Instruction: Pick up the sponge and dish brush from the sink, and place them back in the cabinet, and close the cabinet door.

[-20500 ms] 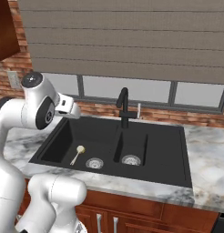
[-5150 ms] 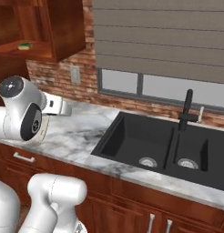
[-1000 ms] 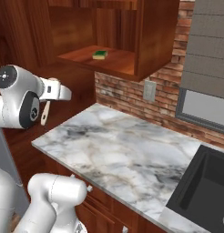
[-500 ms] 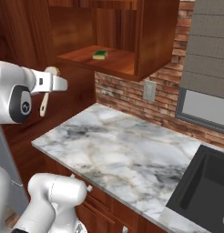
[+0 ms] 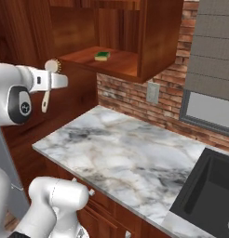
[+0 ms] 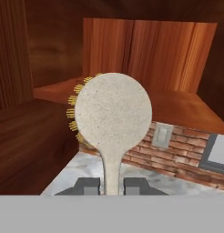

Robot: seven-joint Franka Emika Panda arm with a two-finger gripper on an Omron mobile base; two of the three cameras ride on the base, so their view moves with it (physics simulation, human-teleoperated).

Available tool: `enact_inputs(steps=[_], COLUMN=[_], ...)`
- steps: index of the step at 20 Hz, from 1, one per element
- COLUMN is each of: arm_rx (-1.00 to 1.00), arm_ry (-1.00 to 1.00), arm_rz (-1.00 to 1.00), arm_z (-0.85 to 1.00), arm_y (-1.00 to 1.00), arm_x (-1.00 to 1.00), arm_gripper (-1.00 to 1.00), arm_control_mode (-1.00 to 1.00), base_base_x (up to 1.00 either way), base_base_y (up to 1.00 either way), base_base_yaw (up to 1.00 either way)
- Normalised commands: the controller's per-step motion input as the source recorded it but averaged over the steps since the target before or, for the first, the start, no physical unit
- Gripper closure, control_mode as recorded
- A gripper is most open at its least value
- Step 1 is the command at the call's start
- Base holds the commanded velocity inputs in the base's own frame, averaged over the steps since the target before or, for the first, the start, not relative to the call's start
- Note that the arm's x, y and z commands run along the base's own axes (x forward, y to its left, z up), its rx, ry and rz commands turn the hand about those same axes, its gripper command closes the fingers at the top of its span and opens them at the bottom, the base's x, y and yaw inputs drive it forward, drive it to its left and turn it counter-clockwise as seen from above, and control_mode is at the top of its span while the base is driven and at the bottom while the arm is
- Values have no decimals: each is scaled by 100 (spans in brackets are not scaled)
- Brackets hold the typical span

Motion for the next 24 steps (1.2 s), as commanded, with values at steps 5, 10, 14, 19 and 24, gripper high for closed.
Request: enact_inputs(steps=[5,10,14,19,24], arm_rx=[0,0,0,0,0], arm_ry=[-1,0,0,0,0], arm_rz=[0,0,-1,-2,-3], arm_z=[34,26,23,13,3], arm_y=[-30,-19,-22,-18,-18], arm_x=[12,30,30,26,26], arm_gripper=[100,100,100,100,100], arm_control_mode=[-100,-100,-100,-100,-100], base_base_x=[0,0,0,0,0], base_base_y=[0,0,0,0,0], base_base_yaw=[0,0,0,0,0])
